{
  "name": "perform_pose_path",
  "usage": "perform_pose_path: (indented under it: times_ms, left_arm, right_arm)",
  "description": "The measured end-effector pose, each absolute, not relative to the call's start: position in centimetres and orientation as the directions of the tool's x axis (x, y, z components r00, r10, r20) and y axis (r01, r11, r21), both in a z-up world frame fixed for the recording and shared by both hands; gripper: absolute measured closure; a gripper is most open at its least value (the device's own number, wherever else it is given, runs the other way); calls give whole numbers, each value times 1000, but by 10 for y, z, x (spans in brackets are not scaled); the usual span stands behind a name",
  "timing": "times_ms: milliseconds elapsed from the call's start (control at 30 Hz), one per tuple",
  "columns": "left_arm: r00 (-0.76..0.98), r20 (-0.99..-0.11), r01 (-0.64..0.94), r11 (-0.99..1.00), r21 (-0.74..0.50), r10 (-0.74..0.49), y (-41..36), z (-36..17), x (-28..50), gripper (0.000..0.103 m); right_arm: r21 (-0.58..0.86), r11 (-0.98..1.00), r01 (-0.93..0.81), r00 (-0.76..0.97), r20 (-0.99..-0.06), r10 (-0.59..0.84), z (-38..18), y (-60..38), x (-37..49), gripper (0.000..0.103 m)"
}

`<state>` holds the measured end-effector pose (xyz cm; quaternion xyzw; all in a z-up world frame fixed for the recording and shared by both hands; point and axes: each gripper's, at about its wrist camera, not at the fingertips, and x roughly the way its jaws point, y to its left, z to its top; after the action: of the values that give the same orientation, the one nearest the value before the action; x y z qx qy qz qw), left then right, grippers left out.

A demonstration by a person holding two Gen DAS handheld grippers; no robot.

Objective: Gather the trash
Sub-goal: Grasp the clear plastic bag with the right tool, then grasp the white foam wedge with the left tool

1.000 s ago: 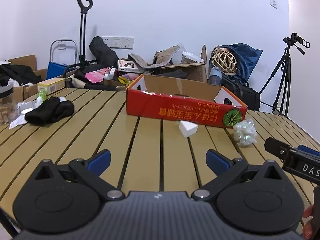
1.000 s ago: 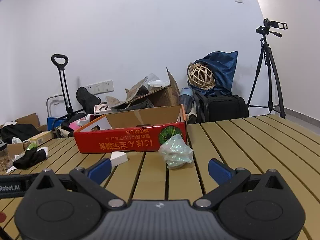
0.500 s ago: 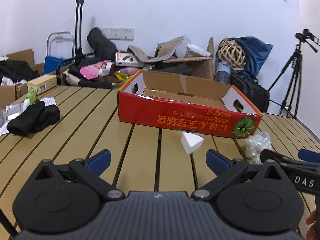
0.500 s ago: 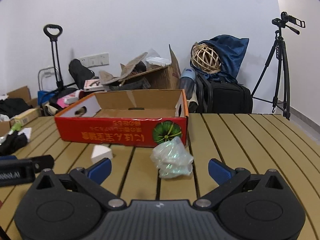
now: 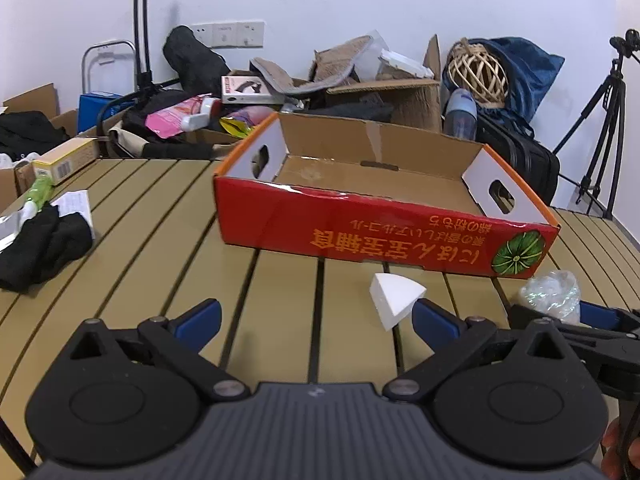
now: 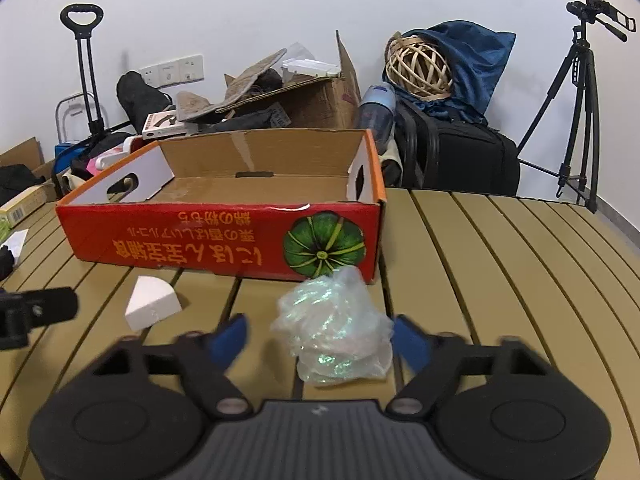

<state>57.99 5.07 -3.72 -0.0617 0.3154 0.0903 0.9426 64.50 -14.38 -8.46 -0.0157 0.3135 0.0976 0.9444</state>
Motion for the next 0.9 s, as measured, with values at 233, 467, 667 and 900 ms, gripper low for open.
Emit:
perform_pose_path:
  times_ms: [233, 467, 667, 900]
  left_arm:
    - [769, -630, -182, 982, -57, 106, 38, -42, 601, 0]
    - [744, -659, -169, 985, -28, 109, 17, -54, 624, 0]
    - [735, -663, -186, 983, 5, 142, 2, -61, 638, 0]
    - [743, -656, -196, 980, -24, 132, -4, -64, 645, 13]
  right_arm:
    - [56, 980, -191, 796, -576, 188, -81, -150, 643, 70]
    - [158, 985, -66, 852, -506, 138, -69, -198, 630, 70]
    - [198, 980, -20, 852, -509, 121, -73, -227, 629, 70]
    - [280, 959, -49, 864, -470, 181, -75, -244, 619, 70]
